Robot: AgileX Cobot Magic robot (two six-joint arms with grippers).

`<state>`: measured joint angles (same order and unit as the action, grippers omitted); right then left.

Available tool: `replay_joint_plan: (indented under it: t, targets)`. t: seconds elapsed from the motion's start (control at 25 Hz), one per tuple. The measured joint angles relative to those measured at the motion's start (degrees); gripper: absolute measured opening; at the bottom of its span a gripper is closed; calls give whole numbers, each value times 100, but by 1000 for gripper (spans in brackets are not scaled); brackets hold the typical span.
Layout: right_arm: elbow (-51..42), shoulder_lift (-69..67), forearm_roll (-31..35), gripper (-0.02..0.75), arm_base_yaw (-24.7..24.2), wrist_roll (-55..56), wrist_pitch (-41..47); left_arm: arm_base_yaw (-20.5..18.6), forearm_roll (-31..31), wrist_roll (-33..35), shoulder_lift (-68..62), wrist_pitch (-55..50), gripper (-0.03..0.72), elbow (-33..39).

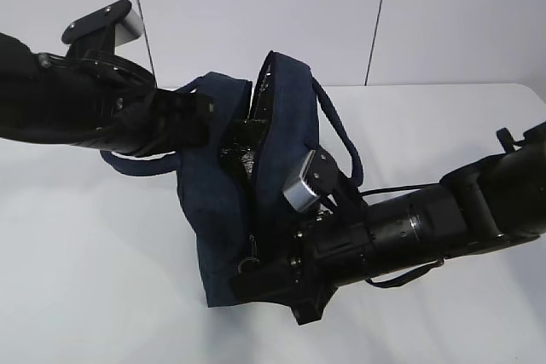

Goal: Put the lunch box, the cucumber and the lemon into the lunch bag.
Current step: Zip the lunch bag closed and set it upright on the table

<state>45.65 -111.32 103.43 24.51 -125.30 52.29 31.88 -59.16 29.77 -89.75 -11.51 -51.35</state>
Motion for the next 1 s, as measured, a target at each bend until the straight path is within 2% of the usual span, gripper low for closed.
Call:
replay_joint_plan:
  t: [0.16,1.0]
  targets:
    - [0,0,-11,246,-145,45,42,0,0,0,0,0,-3,0]
    - [0,0,-20,240,-157,67,15,0,0,0,0,-11,-3,0]
